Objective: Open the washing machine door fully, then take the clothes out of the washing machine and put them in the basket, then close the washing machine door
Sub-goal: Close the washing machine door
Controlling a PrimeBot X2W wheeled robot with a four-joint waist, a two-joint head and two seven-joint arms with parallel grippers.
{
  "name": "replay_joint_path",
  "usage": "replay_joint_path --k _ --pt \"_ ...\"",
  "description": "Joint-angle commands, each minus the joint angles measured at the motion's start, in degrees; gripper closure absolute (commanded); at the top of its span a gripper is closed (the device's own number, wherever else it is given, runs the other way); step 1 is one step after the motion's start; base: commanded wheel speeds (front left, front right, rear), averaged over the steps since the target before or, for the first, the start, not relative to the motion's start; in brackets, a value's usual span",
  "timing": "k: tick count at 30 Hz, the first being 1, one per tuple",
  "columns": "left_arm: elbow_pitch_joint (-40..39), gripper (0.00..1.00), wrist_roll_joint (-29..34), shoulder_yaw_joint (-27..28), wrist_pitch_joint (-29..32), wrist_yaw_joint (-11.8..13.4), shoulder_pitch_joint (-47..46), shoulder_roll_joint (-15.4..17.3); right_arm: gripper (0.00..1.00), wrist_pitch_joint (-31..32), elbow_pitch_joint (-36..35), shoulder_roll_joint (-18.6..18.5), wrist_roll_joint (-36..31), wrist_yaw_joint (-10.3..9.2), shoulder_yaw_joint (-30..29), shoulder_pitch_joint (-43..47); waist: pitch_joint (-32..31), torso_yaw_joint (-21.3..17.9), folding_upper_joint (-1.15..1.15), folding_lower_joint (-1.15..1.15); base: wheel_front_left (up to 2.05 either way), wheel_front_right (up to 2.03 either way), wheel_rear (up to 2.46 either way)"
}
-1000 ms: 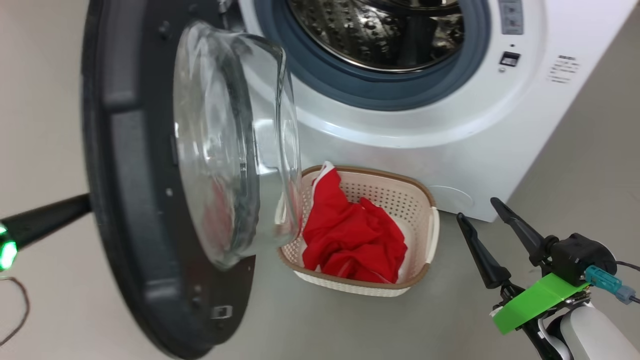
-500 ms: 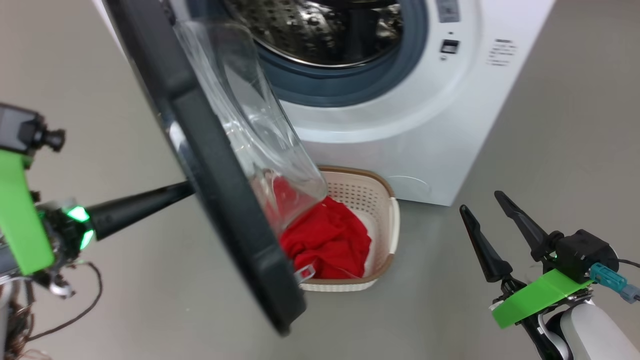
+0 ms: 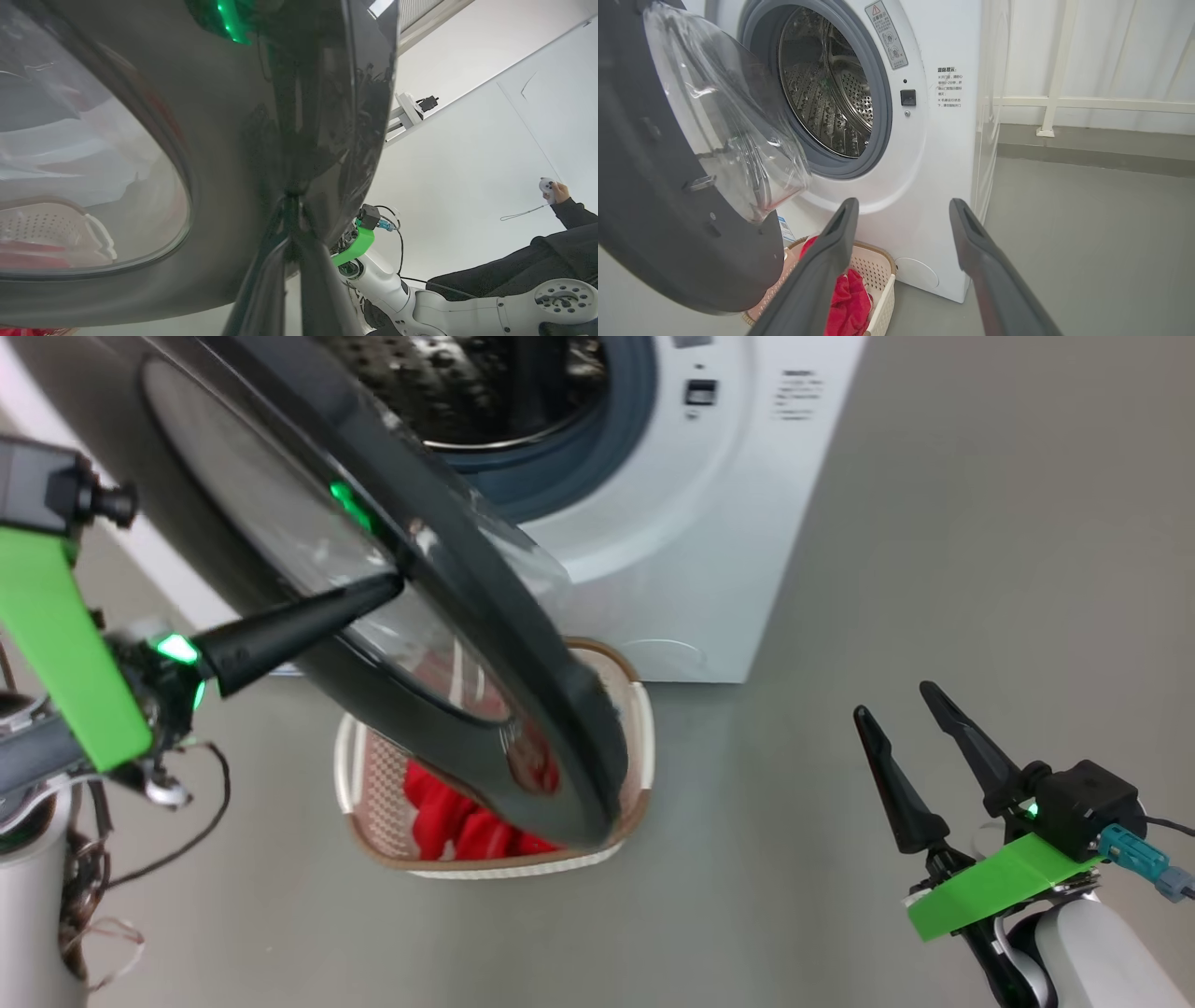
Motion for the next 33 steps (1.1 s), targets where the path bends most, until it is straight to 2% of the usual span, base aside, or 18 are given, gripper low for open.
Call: replay_joint_path --k 1,9,19,26,33 --pt "-1.08 1.00 0.84 1.72 -0.64 -0.19 -2.77 1.75 0.00 -0.29 -1.59 0.09 -0.53 0.09 0.80 -0.03 1.35 -2.79 0.00 0.00 0.00 0.00 0.00" --pt "2.22 1.00 3.37 0.64 -5.17 -0.19 -6.99 1.15 0.00 -0.29 -1.94 2.00 -0.90 0.09 0.91 -0.70 2.96 -7.98 0.00 0.00 0.00 0.00 0.00" --pt "6.96 1.00 5.60 1.26 -11.45 -0.19 -11.01 5.03 0.00 -0.29 -2.25 3.47 -1.04 0.09 0.72 -0.77 4.12 -13.51 0.00 0.00 0.00 0.00 0.00" --pt "10.50 1.00 5.47 0.71 -16.58 -0.19 -13.63 6.66 0.00 -0.29 -2.23 3.57 -1.03 0.09 0.63 -0.57 3.88 -14.56 0.00 0.00 0.00 0.00 0.00" --pt "11.56 1.00 4.31 -1.33 -19.22 -0.19 -13.94 7.98 0.00 -0.29 -2.26 3.25 -1.19 0.09 0.33 -0.75 3.52 -13.82 0.00 0.00 0.00 0.00 0.00"
